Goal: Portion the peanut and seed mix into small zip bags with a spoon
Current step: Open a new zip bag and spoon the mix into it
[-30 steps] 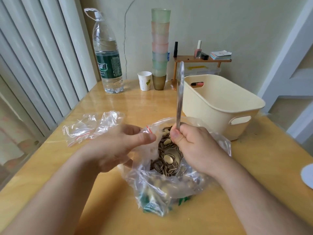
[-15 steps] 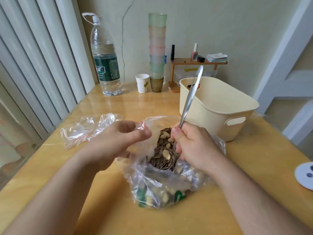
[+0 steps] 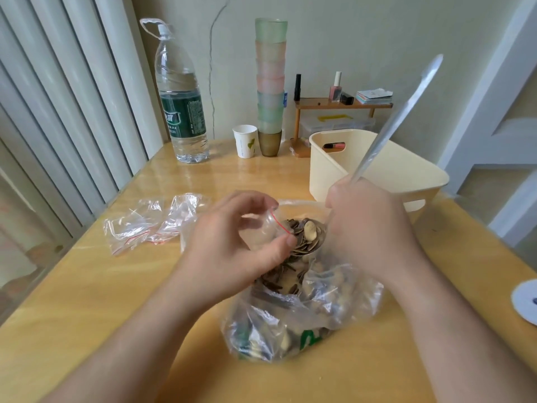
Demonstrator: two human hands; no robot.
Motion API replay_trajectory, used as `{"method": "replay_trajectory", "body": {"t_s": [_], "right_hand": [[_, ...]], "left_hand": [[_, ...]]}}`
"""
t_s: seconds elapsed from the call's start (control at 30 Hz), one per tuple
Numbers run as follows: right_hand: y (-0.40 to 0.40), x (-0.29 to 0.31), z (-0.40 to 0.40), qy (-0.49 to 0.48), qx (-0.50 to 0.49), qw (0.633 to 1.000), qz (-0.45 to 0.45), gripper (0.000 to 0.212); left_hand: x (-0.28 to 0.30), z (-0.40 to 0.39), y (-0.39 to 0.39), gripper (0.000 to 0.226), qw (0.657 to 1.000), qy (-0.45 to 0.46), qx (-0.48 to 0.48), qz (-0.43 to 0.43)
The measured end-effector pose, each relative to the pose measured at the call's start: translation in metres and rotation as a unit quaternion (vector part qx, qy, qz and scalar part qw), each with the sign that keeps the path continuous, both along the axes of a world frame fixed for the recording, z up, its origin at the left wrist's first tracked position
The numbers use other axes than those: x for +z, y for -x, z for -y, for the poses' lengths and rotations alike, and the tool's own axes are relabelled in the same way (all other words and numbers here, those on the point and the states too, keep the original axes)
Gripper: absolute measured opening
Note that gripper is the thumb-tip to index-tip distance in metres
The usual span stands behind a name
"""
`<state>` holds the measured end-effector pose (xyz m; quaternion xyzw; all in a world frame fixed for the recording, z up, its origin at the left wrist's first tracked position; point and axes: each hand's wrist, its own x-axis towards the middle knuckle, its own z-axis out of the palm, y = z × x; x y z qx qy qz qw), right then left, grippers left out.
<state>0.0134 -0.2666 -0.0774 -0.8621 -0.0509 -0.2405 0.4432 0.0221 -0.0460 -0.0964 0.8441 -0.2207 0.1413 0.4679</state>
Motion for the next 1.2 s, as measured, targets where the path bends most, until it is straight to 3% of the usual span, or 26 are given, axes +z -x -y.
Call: {"method": "replay_trajectory", "body": {"t_s": [0.13,0.37,0.6,0.97,1.2], "right_hand": [[-0.001,0.004,0.014,-0.013,-0.026,0.999,0.028,0.025],[0.001,0.008,0.018,-0.045,-0.045,0.993,0.097,0.028],[0.005,0.008,0.011,0.03,0.017,0.988,0.147,0.024],[0.009,0.008,0.005,0.06,0.038,0.98,0.187,0.024],[0.01,0.01,0.005,0.1,0.045,0.964,0.24,0.024]], "left_hand": [[-0.01,0.003,-0.002,0.041,0.999,-0.041,0.017,-0.01],[-0.02,0.011,-0.008,0.055,0.998,-0.055,0.033,-0.023],[-0.023,0.023,-0.005,0.058,0.999,-0.039,0.031,0.0],[-0.024,0.031,-0.004,0.068,0.997,-0.049,0.055,-0.006],[-0.021,0.035,-0.004,0.059,0.987,-0.118,0.1,0.033]]}}
